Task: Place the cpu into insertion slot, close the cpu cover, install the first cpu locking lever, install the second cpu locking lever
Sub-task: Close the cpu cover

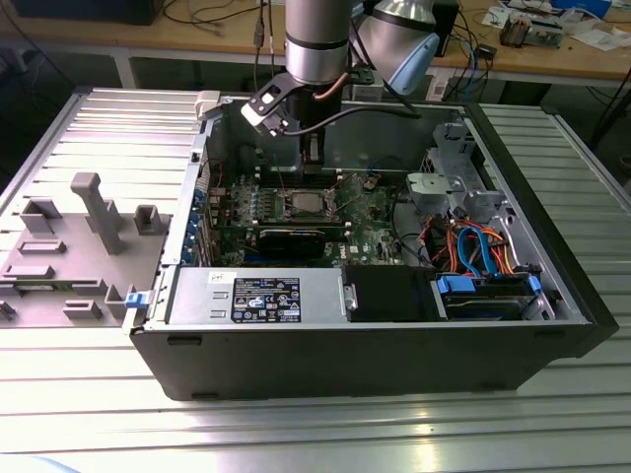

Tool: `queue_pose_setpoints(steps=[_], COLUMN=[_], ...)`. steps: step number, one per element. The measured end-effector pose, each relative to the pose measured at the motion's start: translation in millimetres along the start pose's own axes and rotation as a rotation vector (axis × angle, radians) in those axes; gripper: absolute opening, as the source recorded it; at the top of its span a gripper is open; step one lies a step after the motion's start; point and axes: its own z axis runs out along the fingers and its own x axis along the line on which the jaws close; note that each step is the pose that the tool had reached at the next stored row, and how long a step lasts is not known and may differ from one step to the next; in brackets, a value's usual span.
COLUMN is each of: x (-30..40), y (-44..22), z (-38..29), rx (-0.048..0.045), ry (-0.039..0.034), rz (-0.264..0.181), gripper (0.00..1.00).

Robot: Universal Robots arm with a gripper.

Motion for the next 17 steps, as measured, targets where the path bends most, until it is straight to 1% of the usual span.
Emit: queue_pose_setpoints(steps=[10, 15, 17], x=[0.1, 0.0, 0.0], y=[0.8, 0.9, 0.9], z=[-0.7, -7.9, -9.9], rx=[0.0001, 0.0000, 0.0000], ry=[-0.0001, -0.0005, -0.0005], rz=[0.000, 0.000, 0.000], gripper=[0.11, 0.11, 0.11])
